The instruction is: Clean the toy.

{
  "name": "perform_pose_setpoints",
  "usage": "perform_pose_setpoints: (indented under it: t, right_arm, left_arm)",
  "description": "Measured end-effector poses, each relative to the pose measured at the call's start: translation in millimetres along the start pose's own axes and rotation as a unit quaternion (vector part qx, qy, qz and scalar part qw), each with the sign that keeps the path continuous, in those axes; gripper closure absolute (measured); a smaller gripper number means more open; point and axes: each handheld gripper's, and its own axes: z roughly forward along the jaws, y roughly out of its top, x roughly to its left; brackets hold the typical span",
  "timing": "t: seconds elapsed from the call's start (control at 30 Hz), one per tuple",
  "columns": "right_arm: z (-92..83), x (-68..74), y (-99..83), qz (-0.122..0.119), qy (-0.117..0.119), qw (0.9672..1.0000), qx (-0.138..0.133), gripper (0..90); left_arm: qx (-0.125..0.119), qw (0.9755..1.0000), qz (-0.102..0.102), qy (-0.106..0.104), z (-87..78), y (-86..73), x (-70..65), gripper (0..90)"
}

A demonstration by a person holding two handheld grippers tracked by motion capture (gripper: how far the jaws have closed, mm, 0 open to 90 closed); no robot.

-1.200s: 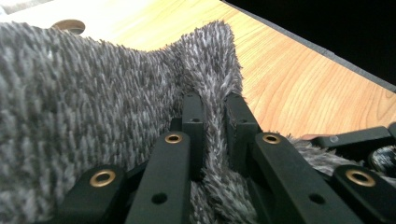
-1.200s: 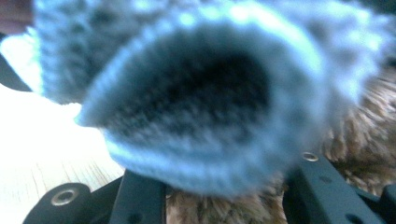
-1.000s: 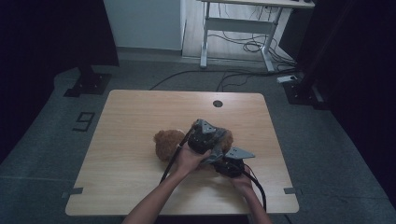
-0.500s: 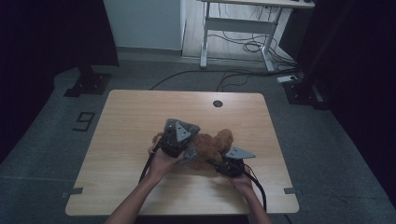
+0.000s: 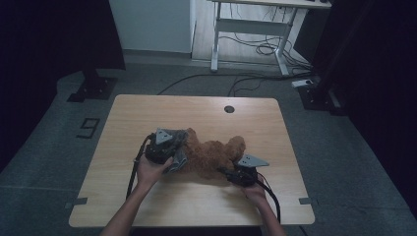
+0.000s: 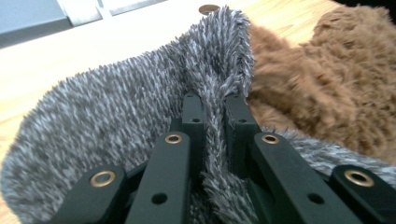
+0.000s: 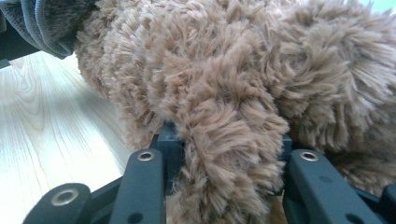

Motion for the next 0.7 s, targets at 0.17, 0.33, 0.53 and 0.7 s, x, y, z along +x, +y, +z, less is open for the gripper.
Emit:
perform_pose_setpoints:
  t: [0.17,0.33,0.53,0.7]
  right_arm:
    - [-0.1,-0.3,0.0,0.001,0.001,1.0,0.0,61.9]
    - [-0.2,-0.3,-0.2,0.004,0.001,1.0,0.0,61.8]
    - [-0.5,-3.5,-0.5,0.019,0.005,0.9998,-0.003,61.8]
    - [-0.6,-3.9,-0.4,0.02,0.005,0.9998,-0.004,61.8]
  left_arm:
    - [-0.003,0.9998,-0.018,0.011,-2.1,-7.7,11.9,80.9]
    - [-0.004,0.9994,-0.034,0.004,-5.4,-9.5,19.0,81.0]
    - [-0.023,0.9995,0.001,-0.022,-4.5,8.0,-12.7,81.3]
    - [-0.021,0.9976,0.025,-0.062,12.4,25.3,-49.3,81.3]
